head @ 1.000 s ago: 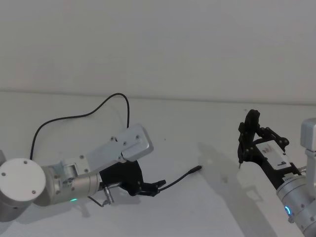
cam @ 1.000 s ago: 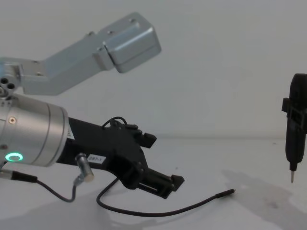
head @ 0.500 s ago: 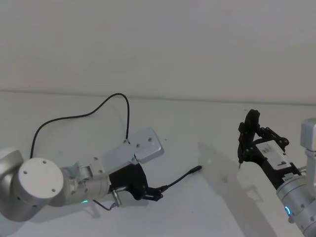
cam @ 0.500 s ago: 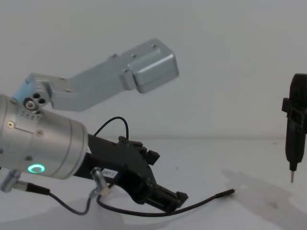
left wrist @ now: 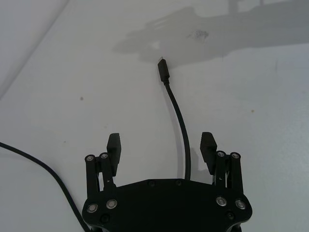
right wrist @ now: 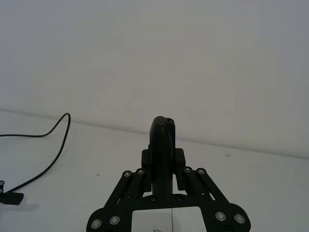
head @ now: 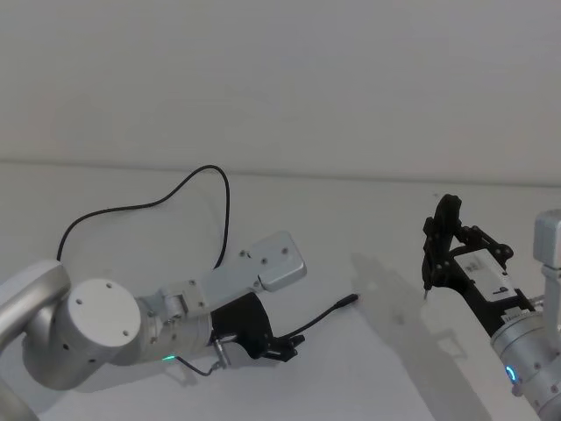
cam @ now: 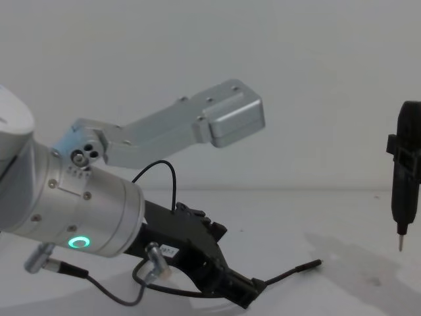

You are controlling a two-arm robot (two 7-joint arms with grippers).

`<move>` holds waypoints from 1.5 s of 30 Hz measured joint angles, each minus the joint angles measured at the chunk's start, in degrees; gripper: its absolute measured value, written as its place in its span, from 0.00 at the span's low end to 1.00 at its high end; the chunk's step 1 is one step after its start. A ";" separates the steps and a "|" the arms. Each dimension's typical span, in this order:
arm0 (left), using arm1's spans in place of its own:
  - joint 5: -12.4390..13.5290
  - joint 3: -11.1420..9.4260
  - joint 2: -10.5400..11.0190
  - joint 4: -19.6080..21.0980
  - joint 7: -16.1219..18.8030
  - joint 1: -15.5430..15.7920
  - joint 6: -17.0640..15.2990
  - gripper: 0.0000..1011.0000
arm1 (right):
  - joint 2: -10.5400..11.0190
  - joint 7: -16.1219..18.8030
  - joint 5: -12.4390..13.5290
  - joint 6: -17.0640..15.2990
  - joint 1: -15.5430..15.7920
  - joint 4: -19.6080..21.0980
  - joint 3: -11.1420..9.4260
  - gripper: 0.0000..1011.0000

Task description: Pick up the data cable with the one hand.

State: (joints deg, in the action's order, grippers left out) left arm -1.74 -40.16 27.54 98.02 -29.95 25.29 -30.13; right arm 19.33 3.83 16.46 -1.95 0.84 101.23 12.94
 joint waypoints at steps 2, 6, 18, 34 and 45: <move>0.30 -0.21 -0.45 -0.51 -0.02 0.22 -0.24 0.99 | 0.00 0.00 0.00 0.00 0.00 0.00 0.00 0.27; 0.73 -0.52 -1.15 -1.41 -0.03 0.60 -0.54 0.99 | 0.00 0.00 0.00 0.00 0.00 0.00 0.00 0.27; 1.89 -1.00 -3.16 -4.04 0.14 1.49 -1.12 0.99 | 0.00 0.00 0.00 0.00 0.00 0.00 0.00 0.27; 2.97 -0.88 -4.88 -5.84 0.83 1.83 -1.76 0.90 | 0.00 0.00 0.00 0.00 0.00 0.00 0.00 0.27; 3.28 -0.78 -5.27 -6.24 1.02 1.88 -1.92 0.60 | 0.00 0.00 0.00 0.00 0.00 0.00 0.00 0.27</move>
State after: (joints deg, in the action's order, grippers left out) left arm 1.54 -40.94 22.27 91.78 -28.93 27.17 -32.04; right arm 19.33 3.83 16.46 -1.95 0.84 101.23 12.94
